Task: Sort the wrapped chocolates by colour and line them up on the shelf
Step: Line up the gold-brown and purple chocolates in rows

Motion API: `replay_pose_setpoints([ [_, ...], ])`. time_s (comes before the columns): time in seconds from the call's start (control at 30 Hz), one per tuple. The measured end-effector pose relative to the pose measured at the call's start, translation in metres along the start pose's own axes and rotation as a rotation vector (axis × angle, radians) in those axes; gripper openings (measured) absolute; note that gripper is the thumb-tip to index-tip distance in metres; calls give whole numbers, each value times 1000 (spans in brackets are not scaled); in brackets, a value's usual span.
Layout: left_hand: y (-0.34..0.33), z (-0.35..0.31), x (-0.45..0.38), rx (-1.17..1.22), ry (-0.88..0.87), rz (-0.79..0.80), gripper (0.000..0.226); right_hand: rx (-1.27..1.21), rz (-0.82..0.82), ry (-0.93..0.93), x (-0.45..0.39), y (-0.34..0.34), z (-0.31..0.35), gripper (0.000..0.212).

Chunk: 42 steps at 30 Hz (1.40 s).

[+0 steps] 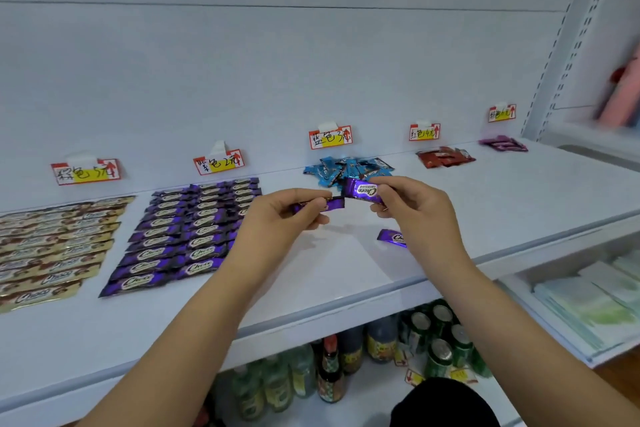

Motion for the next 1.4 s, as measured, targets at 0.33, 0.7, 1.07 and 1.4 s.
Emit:
replay_pose_setpoints([
  [0.33,117,-12,31,-371,-202,-60,37,-54,513,62,59,-85,34,30],
  [0.7,185,3,61,-652,-166,-25,35,159,756,313,101,-122,32,37],
  [1.07,184,9,67,-724,-201,-14,15,309,789,440,113,-124,34,13],
  [1.4,186,3,80,-917,-391,43,23,319,1060,650,116,-121,39,37],
])
Point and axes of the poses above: each hand's wrist, its own x-axis away from the middle knuckle, its own y-axis out of the back of the hand, z = x × y, the point moved 5 cm from there along -x, towards the middle knuckle, and after that the axes turned 15 degrees about -z, right-handed, at the moved point
